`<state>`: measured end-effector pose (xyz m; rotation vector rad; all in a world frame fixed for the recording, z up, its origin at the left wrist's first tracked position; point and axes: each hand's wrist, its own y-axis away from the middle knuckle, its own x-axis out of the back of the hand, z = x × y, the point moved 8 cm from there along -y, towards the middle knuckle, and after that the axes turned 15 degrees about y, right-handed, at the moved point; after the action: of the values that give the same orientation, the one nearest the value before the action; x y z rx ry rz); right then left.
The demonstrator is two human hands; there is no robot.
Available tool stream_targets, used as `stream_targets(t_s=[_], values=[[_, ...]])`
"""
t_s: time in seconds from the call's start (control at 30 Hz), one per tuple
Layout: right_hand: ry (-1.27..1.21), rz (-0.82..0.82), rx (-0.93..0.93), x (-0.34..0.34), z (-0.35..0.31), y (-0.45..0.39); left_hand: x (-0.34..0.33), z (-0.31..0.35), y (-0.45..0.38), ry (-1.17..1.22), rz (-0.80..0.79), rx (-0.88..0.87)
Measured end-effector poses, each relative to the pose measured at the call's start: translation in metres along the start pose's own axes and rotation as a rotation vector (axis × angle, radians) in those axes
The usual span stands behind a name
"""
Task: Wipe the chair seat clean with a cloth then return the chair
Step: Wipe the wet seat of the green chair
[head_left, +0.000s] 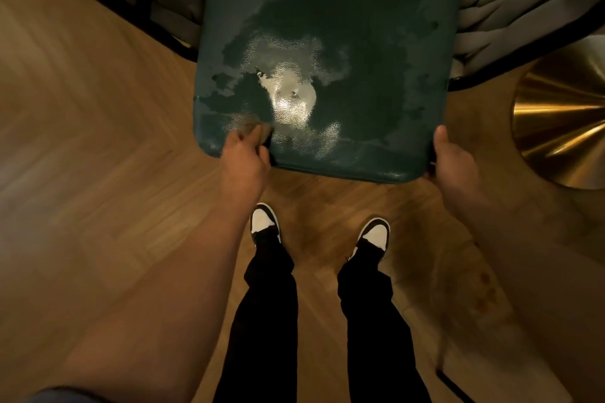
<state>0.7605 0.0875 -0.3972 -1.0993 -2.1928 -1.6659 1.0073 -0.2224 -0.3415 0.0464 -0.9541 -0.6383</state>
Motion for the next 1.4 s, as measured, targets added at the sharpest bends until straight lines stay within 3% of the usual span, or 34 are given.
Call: stream_targets(t_s=[0.17,0.5,0.6,0.73,0.83,0.93,1.03,1.13,1.4], values=[[-0.269,-0.081,-0.028,-0.002,-0.023,0.029,-0.065,0.059,0.037,0.142,-0.091,-0.010],[-0.265,-0.151,0.016,-0.004,-0.018,0.026,-0.173,0.168,0.087,0.133,-0.305,-0.165],[-0.225,-0.127,0.001,-0.003,0.000,0.011,-0.193,0.189,0.101,-0.042,-0.394,-0.315],[-0.203,-0.148,-0.017,-0.004,0.005,0.005,-0.185,0.179,0.106,-0.203,-0.303,-0.413],[-0.092,-0.133,0.006,0.001,-0.005,0.014,-0.187,0.176,0.107,-0.260,-0.362,-0.512],[-0.039,-0.106,0.030,0.003,-0.009,0.015,-0.185,0.176,0.100,-0.281,-0.399,-0.540],[-0.002,-0.087,0.076,0.005,-0.010,0.014,-0.165,0.167,0.087,-0.269,-0.316,-0.537],[0.012,-0.063,0.103,0.004,-0.005,0.000,-0.147,0.140,0.070,-0.294,-0.351,-0.447],[0.260,0.054,0.140,0.003,-0.039,0.009,-0.068,0.065,0.021,-0.339,-0.165,-0.243]])
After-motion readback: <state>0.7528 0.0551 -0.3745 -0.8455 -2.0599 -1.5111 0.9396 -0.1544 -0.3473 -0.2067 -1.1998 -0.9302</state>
